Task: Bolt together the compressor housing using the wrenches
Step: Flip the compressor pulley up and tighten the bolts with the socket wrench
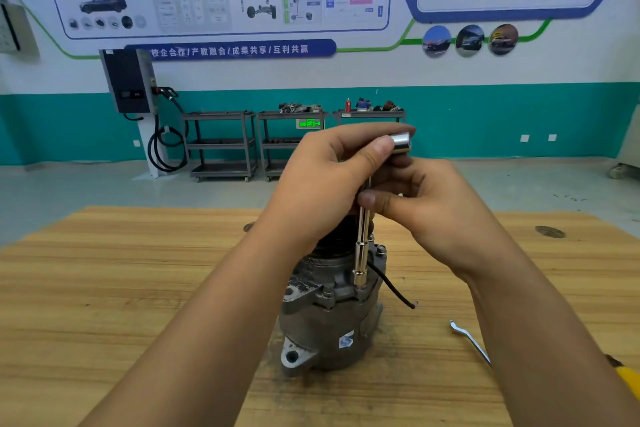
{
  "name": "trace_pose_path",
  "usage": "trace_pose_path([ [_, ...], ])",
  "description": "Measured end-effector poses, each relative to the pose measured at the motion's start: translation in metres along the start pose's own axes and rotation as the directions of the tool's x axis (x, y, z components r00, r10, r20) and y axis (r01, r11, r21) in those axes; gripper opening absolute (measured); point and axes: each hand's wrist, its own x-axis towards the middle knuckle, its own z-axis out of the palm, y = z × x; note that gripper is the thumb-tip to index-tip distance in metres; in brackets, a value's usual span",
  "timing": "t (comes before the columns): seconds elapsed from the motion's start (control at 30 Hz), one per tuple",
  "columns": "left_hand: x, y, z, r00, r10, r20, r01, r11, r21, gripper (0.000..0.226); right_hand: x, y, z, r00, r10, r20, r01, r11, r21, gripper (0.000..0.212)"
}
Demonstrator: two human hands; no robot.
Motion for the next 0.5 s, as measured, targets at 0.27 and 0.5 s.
trace_pose_path([
  [0.27,-0.0025,-0.0023,0.0008,1.000,0.004,-0.011,-0.004,1.000,-0.014,0.025,0.0011,0.0022,-0.0006,1.000,0.002,0.004,-0.002,1.000,0.001,0.022],
  [0.5,-0.0067,-0.0071,-0.0013,1.000,-0.020,-0.024,0.019,0.999,-0.039,0.026,0.0000,0.0010,0.0004,0.999,0.014,0.033,-0.014,1.000,-0.023,0.022],
])
